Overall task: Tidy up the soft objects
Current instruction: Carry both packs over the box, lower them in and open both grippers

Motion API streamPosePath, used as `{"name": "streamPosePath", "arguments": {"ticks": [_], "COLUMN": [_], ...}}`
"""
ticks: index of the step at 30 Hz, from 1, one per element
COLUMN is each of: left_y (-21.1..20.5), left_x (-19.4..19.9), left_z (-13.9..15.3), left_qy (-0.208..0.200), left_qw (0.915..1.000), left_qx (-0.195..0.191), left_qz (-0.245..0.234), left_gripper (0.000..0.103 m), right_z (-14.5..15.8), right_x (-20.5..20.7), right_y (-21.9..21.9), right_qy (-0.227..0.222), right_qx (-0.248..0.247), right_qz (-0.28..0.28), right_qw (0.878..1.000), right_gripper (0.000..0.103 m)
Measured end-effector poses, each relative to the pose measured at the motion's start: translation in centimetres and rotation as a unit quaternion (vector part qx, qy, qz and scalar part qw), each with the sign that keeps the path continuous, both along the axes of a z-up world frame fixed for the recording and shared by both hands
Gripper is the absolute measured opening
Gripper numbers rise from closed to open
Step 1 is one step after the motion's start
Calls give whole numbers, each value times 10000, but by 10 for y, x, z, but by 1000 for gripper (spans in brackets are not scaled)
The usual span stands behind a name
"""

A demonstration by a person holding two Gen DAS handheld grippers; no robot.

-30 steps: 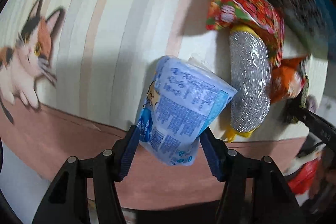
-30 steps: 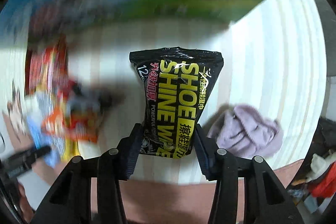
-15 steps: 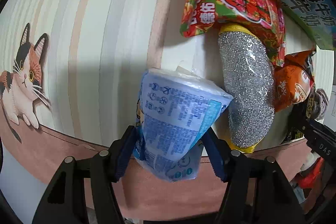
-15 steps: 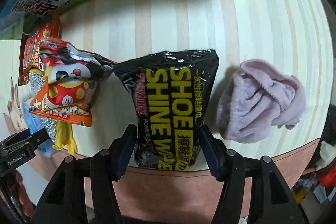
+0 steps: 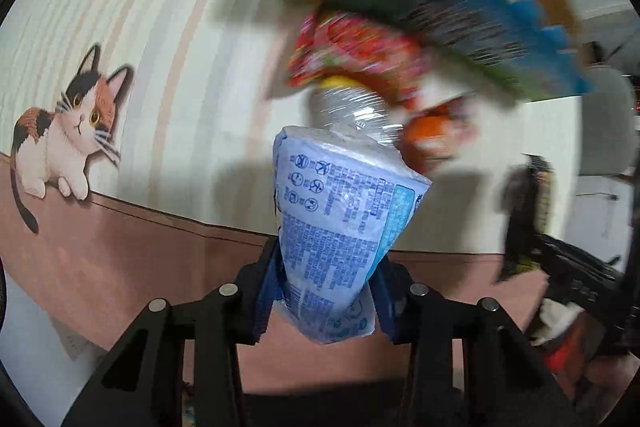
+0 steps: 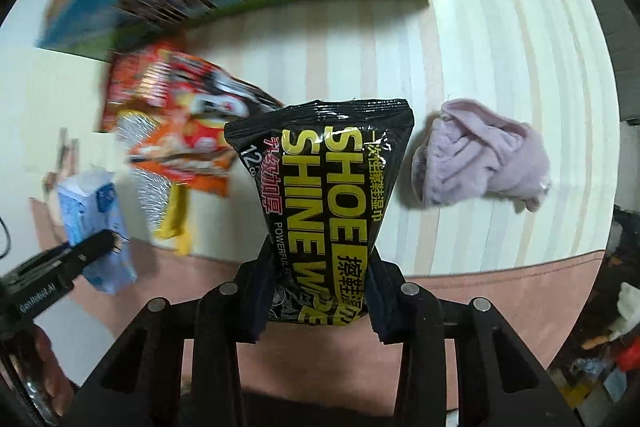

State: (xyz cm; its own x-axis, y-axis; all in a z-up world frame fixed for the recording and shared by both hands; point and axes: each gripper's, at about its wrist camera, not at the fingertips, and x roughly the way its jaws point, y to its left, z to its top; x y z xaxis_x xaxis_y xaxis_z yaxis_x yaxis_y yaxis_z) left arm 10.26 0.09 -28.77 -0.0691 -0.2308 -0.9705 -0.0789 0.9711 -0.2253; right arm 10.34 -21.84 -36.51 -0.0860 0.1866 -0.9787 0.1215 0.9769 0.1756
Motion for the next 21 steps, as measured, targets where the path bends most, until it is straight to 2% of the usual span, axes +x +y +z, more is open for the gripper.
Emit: {"name": "streamPosePath", "arguments": {"ticks": [3, 5, 8, 9, 12, 16, 21], "left_y": [-11, -9, -26, -28, -34, -35, -39], "left_x": [8, 33, 76, 90, 138, 202, 262], "left_z": [43, 71, 97, 105, 103, 90, 67], "left_qy": [-318, -530, -771, -856, -930, -704, -504], "left_qw": [9989, 9968, 9934, 9929, 9924, 9951, 9983], "left_qx": [-344, -599, -840, -807, -785, -698, -280], "left_qz": [-41, -41, -126, -156, -153, -43, -130], "left_gripper": [39, 39, 39, 39, 39, 39, 39], "right_z": [42, 79, 124, 135, 160, 171, 139], "right_x": [-2, 4, 21, 28, 66, 131, 183], "right_y": [-16, -17, -25, -28, -30, -31, -38], "right_qy": [-263, -506, -847, -938, -1204, -1280, -851], "right_qx": [271, 459, 661, 690, 639, 360, 130], "right_qz": [-19, -62, -139, -156, -185, -227, -404], "right_qw": [9993, 9976, 9941, 9931, 9905, 9909, 9955], "right_gripper": [41, 41, 41, 41, 41, 41, 41]}}
